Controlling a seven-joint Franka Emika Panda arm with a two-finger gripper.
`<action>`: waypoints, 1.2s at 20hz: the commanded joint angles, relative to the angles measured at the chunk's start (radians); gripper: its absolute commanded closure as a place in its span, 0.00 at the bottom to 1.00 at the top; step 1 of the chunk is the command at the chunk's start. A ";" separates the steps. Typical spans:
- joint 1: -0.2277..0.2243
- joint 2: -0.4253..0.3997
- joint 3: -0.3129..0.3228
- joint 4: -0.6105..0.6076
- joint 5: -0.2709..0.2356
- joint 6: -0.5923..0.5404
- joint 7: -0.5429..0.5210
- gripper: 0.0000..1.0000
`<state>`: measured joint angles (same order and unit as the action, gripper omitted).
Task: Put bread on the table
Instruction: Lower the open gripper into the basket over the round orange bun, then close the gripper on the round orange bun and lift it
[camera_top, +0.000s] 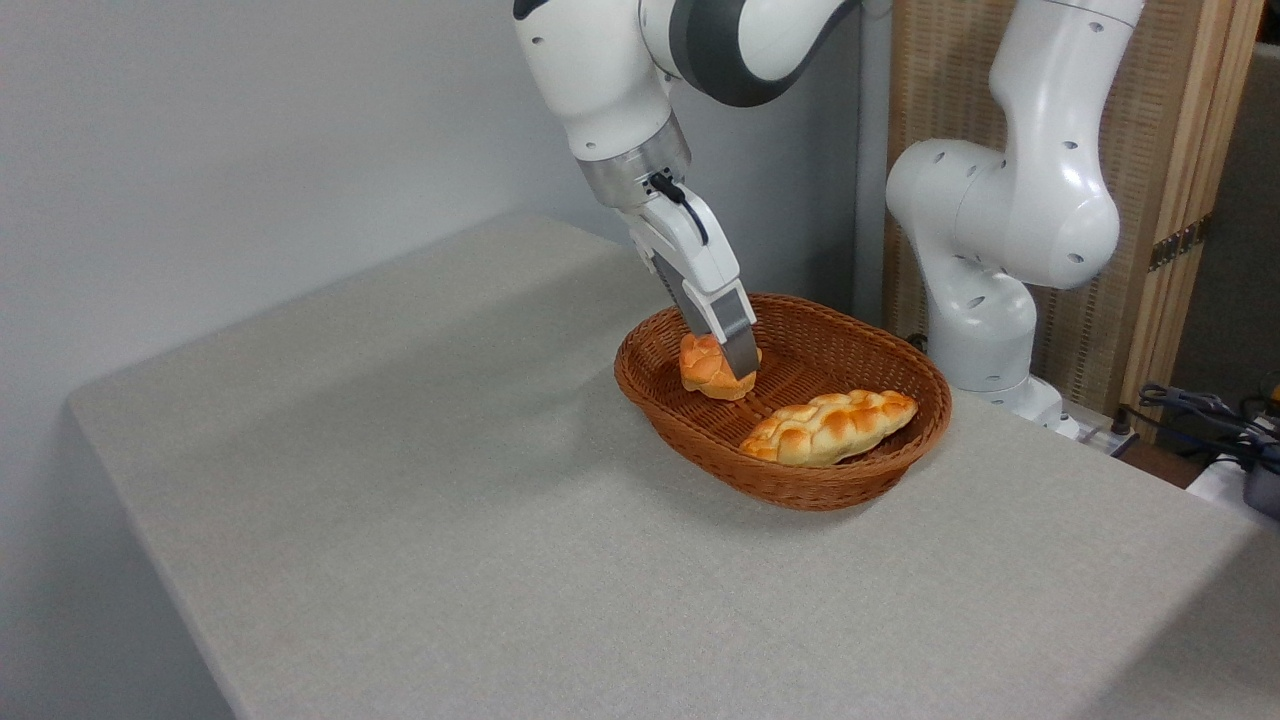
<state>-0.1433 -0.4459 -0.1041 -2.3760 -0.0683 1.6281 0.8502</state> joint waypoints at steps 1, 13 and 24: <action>-0.005 0.001 -0.002 -0.011 -0.047 -0.002 -0.007 0.00; -0.004 0.030 -0.083 -0.108 -0.139 0.157 0.004 0.41; 0.002 0.038 -0.072 -0.101 -0.045 0.141 0.058 0.89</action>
<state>-0.1451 -0.4170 -0.1878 -2.4725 -0.1384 1.7658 0.8902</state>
